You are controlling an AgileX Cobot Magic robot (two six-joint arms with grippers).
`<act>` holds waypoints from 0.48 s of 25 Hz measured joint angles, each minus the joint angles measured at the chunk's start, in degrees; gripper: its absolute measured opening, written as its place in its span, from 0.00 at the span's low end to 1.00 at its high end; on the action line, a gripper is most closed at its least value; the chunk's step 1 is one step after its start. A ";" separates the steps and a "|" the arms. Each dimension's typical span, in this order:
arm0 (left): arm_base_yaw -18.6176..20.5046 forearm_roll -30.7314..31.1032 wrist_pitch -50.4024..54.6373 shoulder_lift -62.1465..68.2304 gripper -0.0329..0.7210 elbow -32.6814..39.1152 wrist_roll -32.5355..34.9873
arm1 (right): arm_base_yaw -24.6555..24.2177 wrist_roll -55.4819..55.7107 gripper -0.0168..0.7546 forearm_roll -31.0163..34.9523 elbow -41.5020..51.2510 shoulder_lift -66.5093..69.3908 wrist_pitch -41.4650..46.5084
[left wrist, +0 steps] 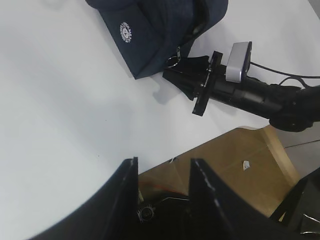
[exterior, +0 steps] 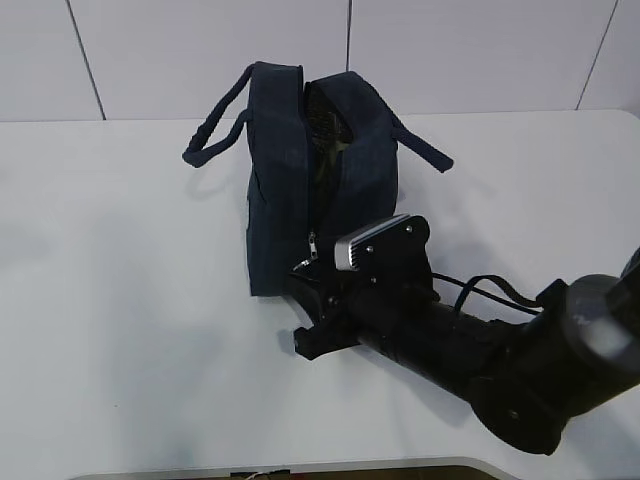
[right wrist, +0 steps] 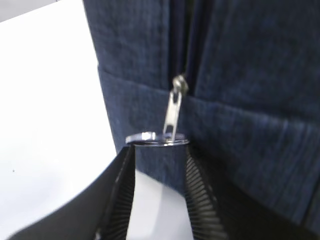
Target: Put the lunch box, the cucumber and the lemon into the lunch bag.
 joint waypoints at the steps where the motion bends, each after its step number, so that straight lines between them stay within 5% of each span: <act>1: 0.00 0.00 0.00 0.00 0.37 0.00 0.00 | 0.00 0.25 0.39 0.00 0.27 0.00 0.00; 12: 0.00 -0.20 0.00 0.00 0.37 0.00 0.00 | 0.00 4.54 0.39 -0.11 1.31 0.00 -1.13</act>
